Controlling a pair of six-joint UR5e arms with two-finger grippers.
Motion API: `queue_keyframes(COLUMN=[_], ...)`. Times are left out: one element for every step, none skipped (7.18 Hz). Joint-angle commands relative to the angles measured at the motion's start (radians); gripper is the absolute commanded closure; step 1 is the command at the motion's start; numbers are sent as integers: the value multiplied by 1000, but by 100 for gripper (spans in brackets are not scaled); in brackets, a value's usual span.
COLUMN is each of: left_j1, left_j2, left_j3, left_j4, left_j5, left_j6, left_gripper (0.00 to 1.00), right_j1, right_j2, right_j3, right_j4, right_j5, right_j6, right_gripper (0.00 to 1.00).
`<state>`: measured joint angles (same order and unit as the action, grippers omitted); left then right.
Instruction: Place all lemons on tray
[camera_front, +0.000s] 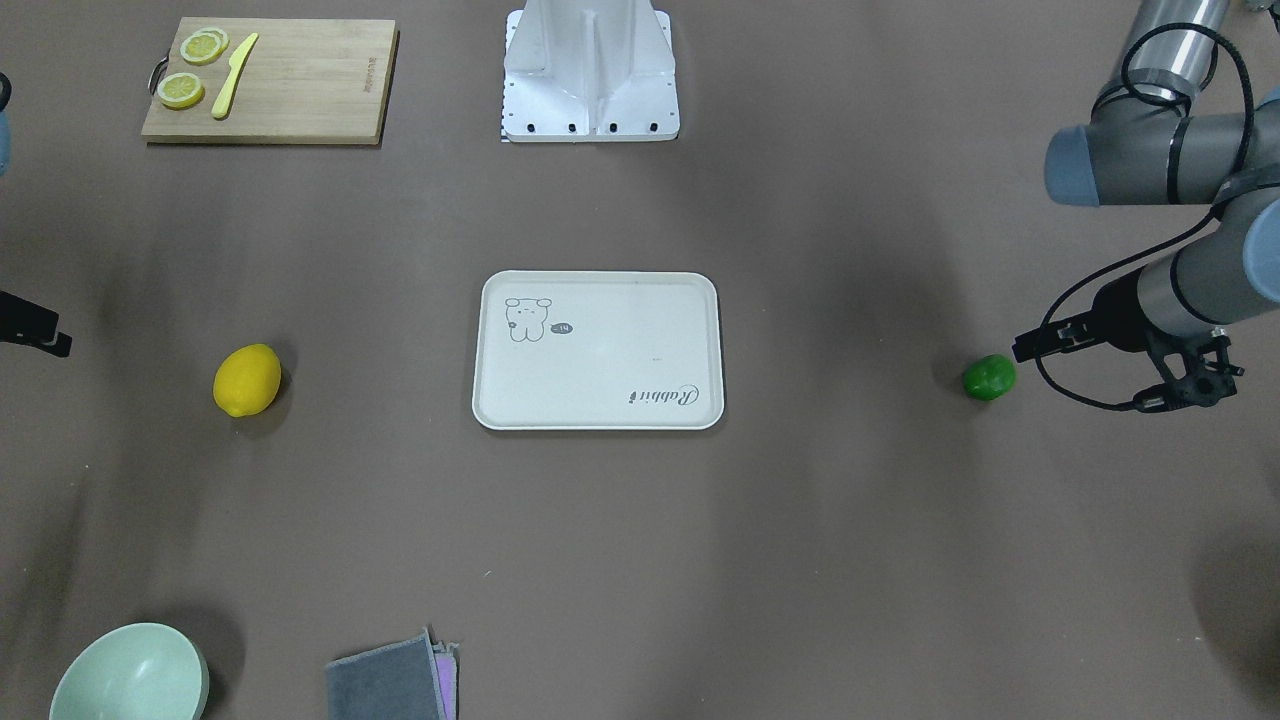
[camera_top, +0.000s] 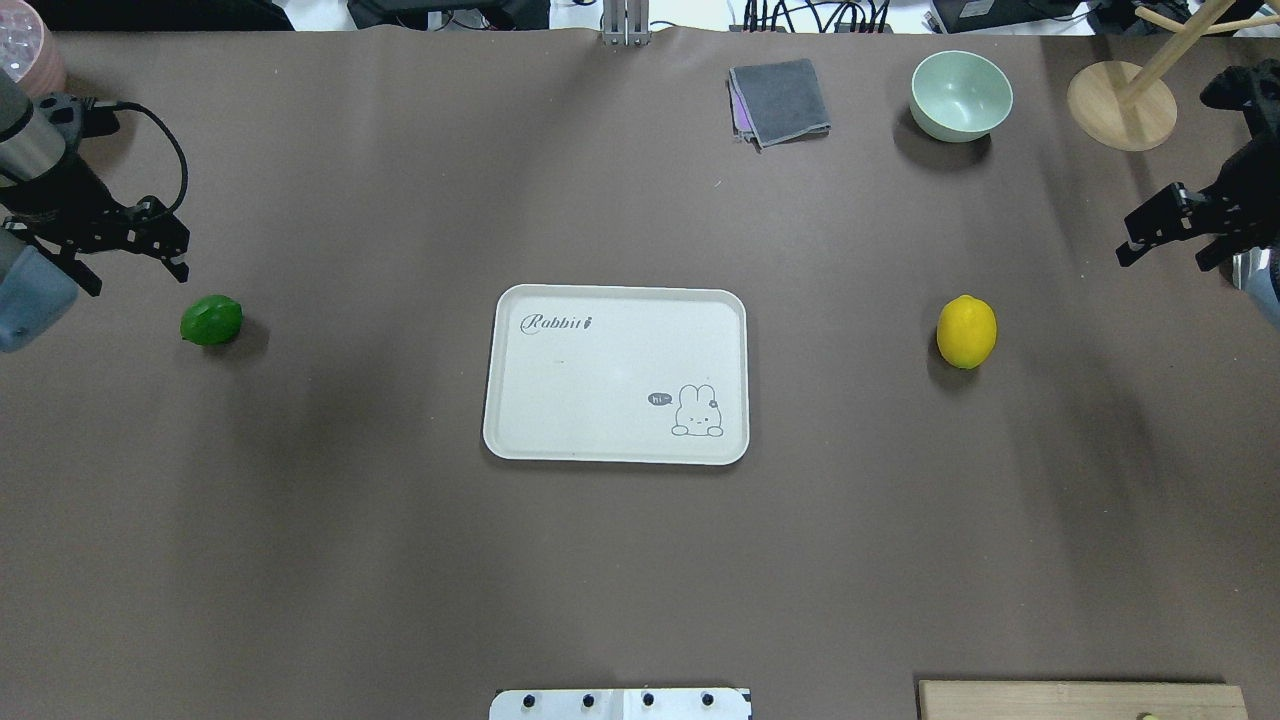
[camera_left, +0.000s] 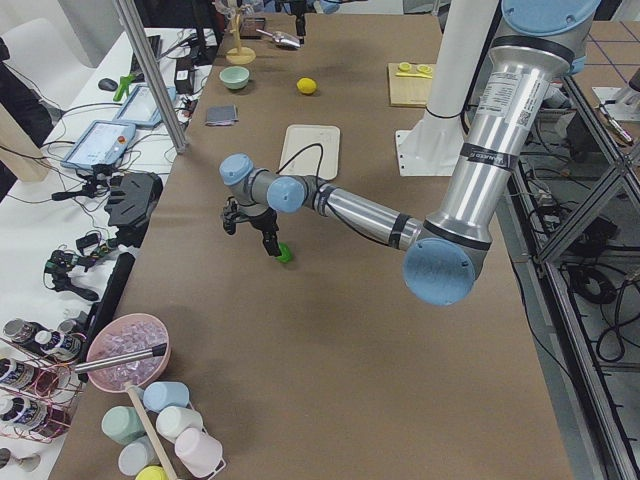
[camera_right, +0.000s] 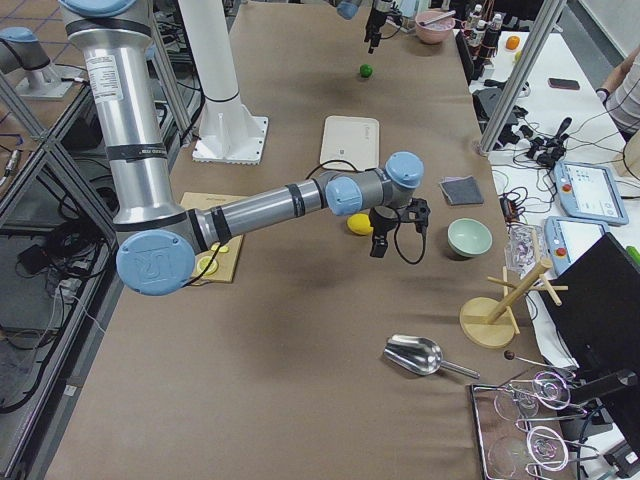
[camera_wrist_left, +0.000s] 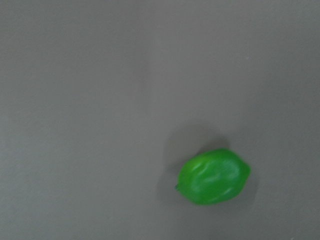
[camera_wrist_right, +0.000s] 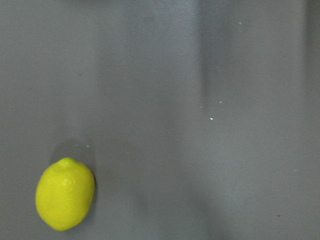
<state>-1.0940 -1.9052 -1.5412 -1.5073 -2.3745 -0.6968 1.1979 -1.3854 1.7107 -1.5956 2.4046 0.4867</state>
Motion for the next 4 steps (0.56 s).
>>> queue_keyframes(left_j1=[15, 38, 49, 55], left_j2=[-67, -55, -54, -32], left_j3=[117, 125, 139, 144], left_j4=[-74, -126, -167, -209], left_j5=[11, 36, 46, 44], left_j6=[-10, -24, -56, -75], left_gripper=[3, 3, 3, 3], right_j1=[-78, -107, -125, -155], right_j2=[64, 68, 75, 80], right_j3=[-9, -35, -78, -107], right_j4=[17, 84, 159, 234], right_j5=[-10, -13, -13, -15], right_j6=[120, 125, 160, 214], right_gripper=[0, 0, 0, 0])
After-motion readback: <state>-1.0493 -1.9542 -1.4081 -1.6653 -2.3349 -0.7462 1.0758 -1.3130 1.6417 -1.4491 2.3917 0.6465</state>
